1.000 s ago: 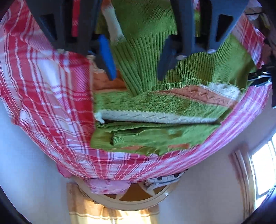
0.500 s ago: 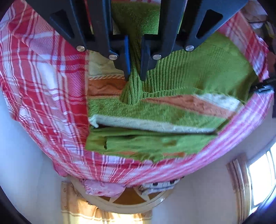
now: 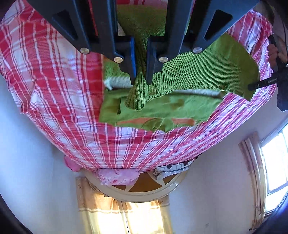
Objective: Fold small clothes
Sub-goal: 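Lift the hem with both grippers and fold it over toward the collar band, then lay the hem on the folded sleeves and open both grippers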
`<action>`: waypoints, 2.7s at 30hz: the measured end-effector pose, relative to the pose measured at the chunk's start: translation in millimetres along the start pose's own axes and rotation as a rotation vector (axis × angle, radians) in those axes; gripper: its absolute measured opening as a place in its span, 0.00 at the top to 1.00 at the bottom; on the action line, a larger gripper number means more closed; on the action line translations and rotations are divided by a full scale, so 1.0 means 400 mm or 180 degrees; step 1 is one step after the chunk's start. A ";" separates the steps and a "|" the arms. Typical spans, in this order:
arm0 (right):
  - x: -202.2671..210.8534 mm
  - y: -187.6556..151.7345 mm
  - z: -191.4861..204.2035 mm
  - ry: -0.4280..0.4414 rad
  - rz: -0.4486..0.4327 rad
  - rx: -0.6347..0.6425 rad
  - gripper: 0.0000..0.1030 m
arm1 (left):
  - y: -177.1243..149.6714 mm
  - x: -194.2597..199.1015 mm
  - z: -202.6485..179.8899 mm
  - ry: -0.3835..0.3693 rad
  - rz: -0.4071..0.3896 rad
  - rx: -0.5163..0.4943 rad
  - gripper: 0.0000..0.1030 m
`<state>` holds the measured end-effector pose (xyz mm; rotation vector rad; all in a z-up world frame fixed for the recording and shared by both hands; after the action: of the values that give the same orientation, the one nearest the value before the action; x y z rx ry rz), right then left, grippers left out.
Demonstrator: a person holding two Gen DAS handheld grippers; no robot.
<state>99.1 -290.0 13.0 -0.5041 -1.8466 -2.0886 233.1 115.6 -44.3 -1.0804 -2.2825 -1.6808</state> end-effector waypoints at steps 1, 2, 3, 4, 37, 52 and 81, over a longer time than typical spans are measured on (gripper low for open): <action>-0.002 0.004 -0.003 -0.0027 -0.0012 0.0013 0.92 | 0.016 -0.012 -0.003 0.0009 -0.0029 -0.0006 0.91; -0.007 0.008 -0.006 -0.0055 -0.0020 0.0036 0.92 | 0.025 -0.019 -0.003 0.0011 -0.0038 0.0004 0.91; -0.014 0.013 -0.011 -0.0063 -0.0018 0.0041 0.92 | 0.035 -0.027 -0.003 0.0015 -0.0041 0.0013 0.91; -0.021 0.016 -0.015 -0.0065 -0.0012 0.0032 0.92 | 0.045 -0.036 -0.003 0.0023 -0.0048 0.0022 0.91; -0.658 0.128 -0.163 -0.0790 0.0300 0.0213 0.93 | 0.219 -0.625 0.099 0.1013 0.0200 0.0146 0.91; -0.459 0.172 -0.163 -0.1094 -0.0270 -0.0026 0.83 | 0.199 -0.490 0.012 0.1244 0.0295 -0.0581 0.52; -0.343 -0.117 0.029 -0.0549 0.0452 -0.0070 0.83 | -0.069 -0.331 -0.203 0.1329 0.0284 -0.1067 0.25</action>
<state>201.1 -273.3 -89.3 -0.8193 -1.8211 -2.0289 289.3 -21.4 -98.1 -0.7677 -1.7178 -2.0668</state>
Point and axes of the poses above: each gripper's, at about its wrist camera, not at the fingertips, and x roughly against the way its jaws point, z to its left, y to its top, the point moved 1 cm from there along -x, roughly the way its jaws point, and after that the axes turned 11 degrees about -z, right-handed, at the moved point
